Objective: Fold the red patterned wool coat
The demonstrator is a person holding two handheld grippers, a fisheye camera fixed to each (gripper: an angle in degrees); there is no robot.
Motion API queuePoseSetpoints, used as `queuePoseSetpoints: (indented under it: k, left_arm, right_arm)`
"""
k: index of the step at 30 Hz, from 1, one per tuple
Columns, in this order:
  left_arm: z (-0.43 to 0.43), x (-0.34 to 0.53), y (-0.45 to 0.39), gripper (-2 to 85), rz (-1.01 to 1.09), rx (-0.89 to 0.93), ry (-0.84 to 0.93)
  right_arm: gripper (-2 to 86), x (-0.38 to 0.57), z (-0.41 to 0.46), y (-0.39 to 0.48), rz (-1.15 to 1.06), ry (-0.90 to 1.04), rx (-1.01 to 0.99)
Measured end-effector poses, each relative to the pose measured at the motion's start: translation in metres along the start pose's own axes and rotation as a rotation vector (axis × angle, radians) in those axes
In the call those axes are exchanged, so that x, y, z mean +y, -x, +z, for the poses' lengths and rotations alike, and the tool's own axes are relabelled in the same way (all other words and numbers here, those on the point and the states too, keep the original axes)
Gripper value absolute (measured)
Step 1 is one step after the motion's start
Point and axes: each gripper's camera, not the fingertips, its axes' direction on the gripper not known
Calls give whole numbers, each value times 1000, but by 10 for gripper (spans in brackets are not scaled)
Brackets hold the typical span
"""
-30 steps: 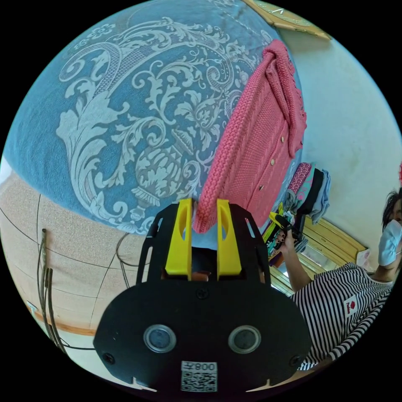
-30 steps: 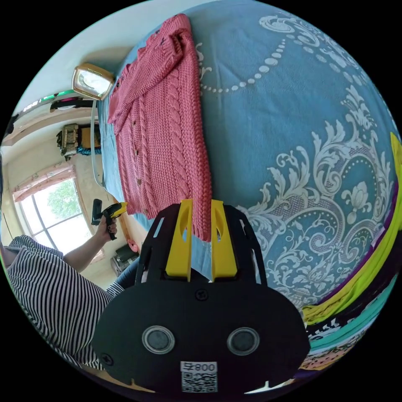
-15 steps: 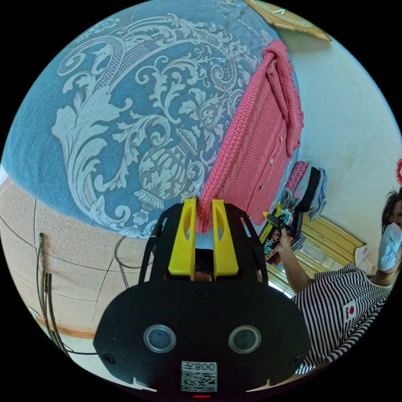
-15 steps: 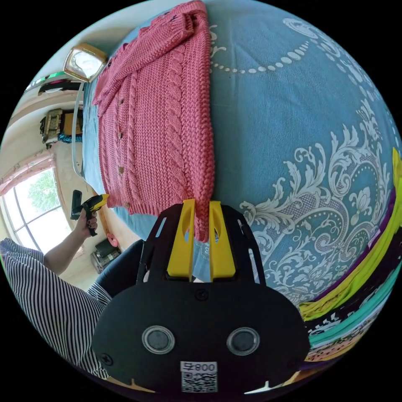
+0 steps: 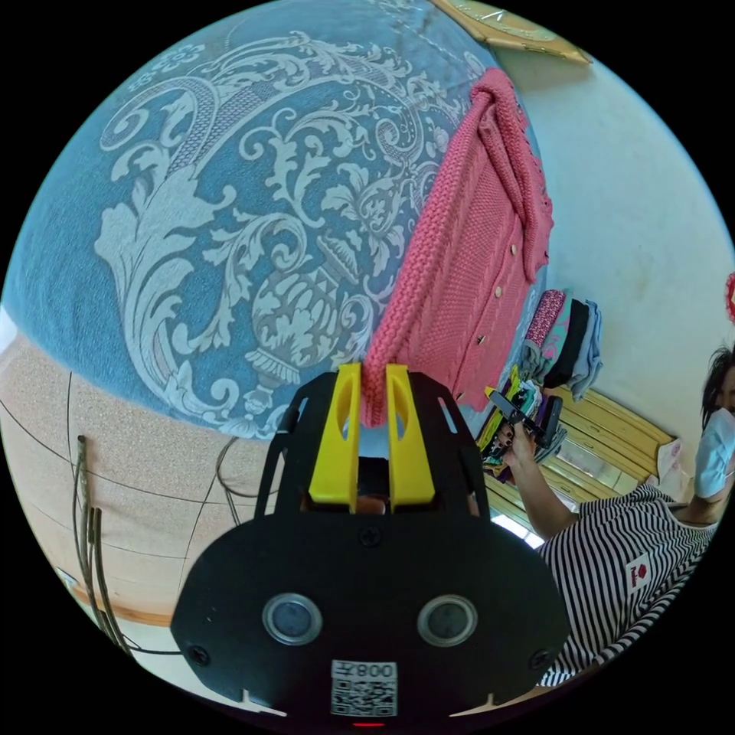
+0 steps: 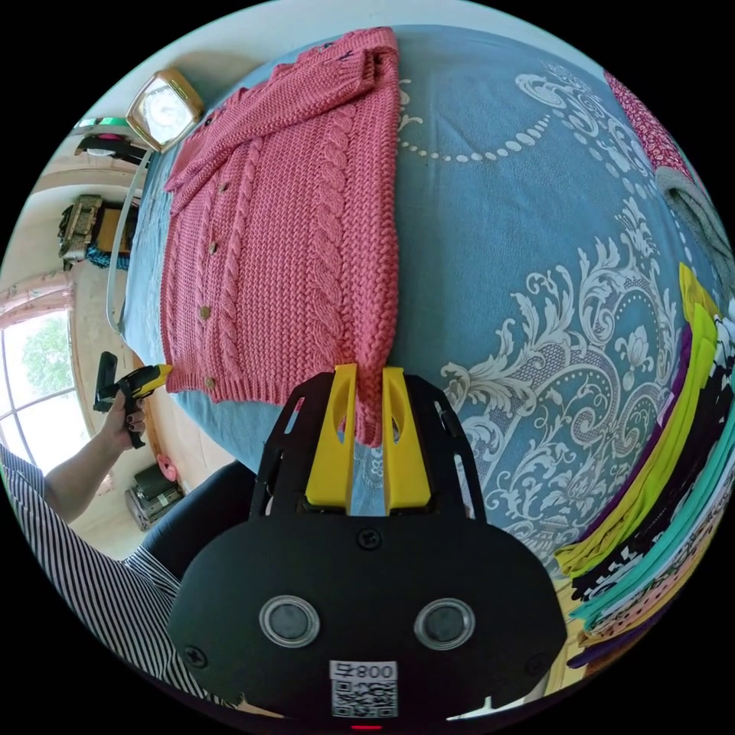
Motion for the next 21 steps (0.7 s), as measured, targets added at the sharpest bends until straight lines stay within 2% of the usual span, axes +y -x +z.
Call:
queuePoseSetpoints:
  k: [9, 21]
  left_arm:
    - [7, 27, 23, 23, -35, 4, -13]
    - [2, 61, 37, 31, -38, 114, -33]
  right_arm:
    - [59, 16, 2, 5, 9, 25, 29]
    - [30, 24, 0, -28, 95, 99, -160]
